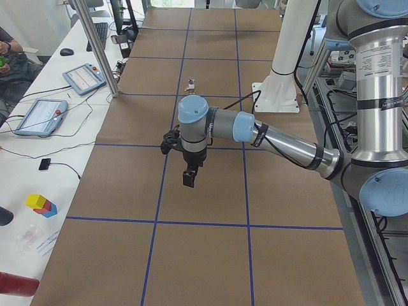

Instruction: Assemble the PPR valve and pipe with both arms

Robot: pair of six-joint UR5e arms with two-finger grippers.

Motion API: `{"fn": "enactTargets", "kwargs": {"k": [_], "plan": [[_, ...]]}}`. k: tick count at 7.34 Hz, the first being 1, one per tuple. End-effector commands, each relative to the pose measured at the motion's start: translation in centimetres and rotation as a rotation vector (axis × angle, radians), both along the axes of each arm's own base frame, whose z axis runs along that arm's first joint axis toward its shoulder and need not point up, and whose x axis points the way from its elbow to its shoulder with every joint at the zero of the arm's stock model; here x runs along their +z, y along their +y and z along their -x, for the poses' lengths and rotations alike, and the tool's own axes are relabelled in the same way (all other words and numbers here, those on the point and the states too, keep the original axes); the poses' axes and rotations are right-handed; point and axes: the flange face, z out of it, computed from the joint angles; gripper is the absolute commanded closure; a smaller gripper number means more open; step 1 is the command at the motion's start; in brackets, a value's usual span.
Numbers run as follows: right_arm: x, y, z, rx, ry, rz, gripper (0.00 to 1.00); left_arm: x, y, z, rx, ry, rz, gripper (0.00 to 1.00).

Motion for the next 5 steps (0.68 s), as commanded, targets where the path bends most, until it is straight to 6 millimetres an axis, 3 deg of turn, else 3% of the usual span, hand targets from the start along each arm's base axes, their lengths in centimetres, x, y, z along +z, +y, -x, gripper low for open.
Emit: {"fn": "enactTargets", "kwargs": {"k": [1,5], "plan": [[-1.51,-1.75,0.05,0.000,0.002,0.017,0.00,6.38,-1.37,0.59,0.037,0.008,0.022,0.00],[-0.85,-1.13,-0.06,0.000,0.010,0.037,0.00,6.66,-1.26,0.44,-0.035,0.030,0.080,0.00]]}}
